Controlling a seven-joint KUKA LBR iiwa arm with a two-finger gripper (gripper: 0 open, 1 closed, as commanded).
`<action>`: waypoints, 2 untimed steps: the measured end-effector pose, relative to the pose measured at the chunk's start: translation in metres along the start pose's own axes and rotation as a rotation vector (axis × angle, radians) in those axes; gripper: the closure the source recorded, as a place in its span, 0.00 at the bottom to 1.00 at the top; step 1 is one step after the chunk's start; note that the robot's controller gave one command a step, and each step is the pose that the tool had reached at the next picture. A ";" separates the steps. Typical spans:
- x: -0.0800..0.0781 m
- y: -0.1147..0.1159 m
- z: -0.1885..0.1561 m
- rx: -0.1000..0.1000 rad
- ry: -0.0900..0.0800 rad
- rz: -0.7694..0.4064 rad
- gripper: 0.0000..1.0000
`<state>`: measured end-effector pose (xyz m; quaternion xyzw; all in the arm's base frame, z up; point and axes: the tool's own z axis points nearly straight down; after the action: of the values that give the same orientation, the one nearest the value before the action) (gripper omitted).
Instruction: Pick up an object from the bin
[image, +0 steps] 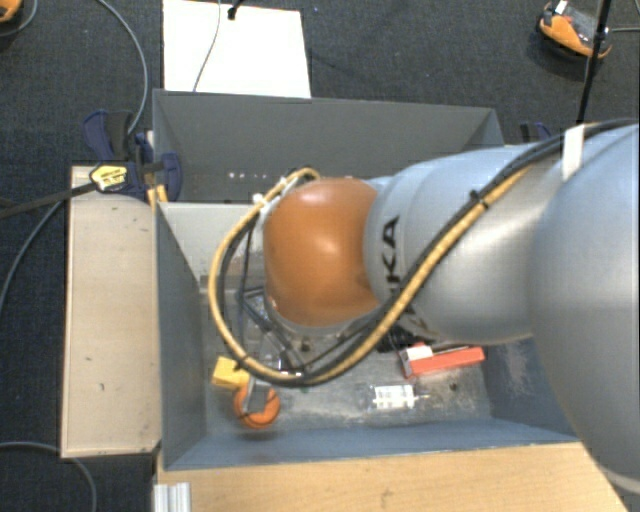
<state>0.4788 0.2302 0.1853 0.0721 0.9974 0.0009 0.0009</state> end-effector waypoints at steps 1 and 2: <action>0.000 0.017 0.026 0.001 0.002 0.075 0.00; -0.001 0.013 0.036 -0.001 0.000 0.157 0.00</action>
Offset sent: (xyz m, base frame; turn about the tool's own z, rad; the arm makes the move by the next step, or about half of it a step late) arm 0.0014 0.0113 -0.0453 0.2133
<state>0.4817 0.2433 0.1491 0.1499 0.9887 0.0013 0.0010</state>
